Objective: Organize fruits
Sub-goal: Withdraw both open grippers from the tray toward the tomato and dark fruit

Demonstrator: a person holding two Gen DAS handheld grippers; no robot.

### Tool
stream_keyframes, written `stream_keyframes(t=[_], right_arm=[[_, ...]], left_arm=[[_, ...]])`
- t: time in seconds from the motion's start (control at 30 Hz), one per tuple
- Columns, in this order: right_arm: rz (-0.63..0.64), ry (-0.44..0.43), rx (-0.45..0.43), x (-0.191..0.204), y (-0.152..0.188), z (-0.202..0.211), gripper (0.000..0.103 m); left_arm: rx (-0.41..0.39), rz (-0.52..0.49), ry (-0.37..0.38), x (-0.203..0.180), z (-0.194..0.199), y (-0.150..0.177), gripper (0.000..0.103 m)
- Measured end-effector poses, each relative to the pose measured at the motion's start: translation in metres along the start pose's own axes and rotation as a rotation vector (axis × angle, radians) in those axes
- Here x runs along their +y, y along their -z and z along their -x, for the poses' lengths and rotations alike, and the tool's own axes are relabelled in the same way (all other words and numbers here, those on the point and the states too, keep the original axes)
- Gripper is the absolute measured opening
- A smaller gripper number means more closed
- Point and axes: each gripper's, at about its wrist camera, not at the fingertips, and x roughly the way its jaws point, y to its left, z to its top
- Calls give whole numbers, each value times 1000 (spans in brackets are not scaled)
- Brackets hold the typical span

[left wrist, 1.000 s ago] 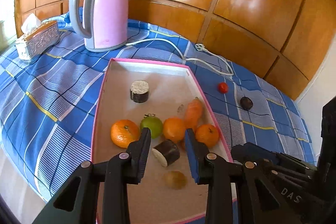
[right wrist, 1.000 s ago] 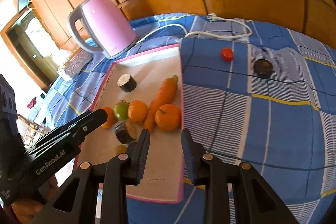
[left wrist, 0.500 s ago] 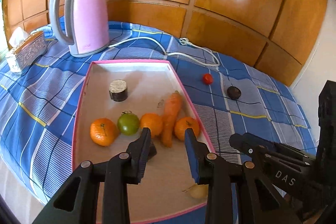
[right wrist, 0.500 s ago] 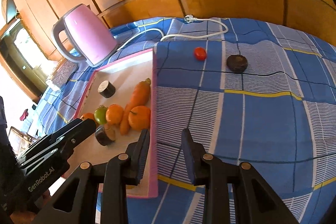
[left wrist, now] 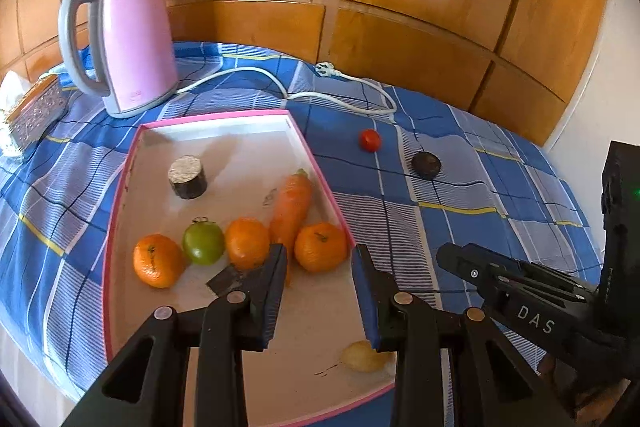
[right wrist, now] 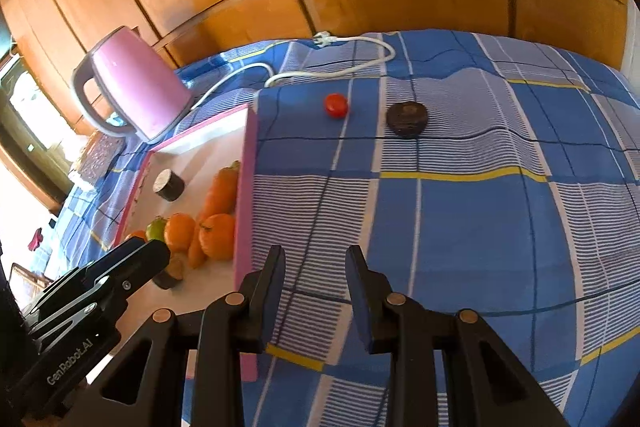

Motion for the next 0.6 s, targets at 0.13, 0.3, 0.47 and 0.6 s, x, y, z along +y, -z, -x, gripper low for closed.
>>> stream_keyframes(t=[0.13,0.3,0.47,0.6], right_arm=[[-25,16,3,-11,-2,-2,31],[-34,35,6,-20,-4,-5,31],[-34,66,2,-31,-13,-11,31],[-31,90,-3,-40,-27,-18,31]], left_arm=[[5,-14,9,-7,-6,-3,34],[7,-25,15,-14,-14,-8,34],[7,-31,13,-19,-23,-17,34],[11,-35,12,-23,-33,-25,34]])
